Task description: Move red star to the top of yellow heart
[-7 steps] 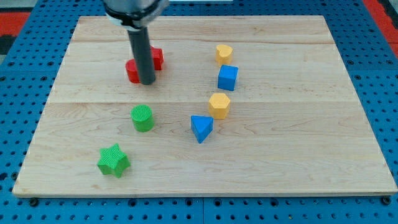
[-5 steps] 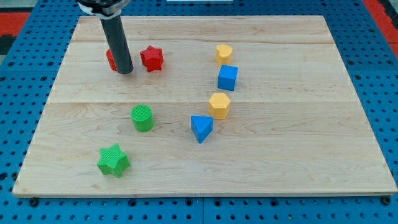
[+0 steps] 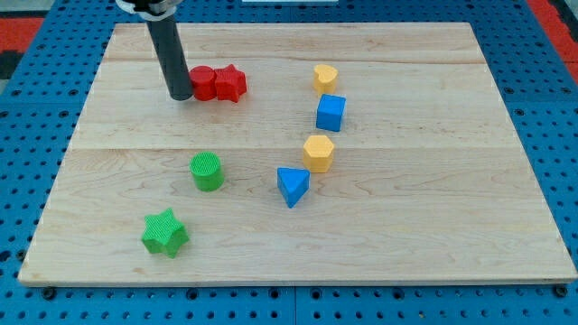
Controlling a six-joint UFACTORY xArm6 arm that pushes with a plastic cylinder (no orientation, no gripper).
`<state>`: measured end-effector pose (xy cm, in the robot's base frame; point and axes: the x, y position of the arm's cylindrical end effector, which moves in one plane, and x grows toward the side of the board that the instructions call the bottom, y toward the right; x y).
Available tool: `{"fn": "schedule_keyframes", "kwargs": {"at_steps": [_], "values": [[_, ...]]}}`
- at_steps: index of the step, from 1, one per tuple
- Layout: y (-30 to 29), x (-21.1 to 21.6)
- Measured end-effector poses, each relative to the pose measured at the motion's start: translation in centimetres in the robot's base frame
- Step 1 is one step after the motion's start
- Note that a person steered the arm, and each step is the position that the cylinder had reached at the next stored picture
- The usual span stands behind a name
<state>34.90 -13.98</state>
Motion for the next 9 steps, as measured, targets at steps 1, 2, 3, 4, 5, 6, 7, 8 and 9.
{"fn": "schedule_keyframes", "kwargs": {"at_steps": [1, 2, 3, 4, 5, 6, 7, 8, 9], "values": [[5.2, 0.0], [10.3, -0.7], [11.9, -3.9], [5.6, -4.6], [4.9, -5.2], [2.8, -5.1], [7.0, -6.0], [-0.6, -6.4], [-7.1, -8.3]]}}
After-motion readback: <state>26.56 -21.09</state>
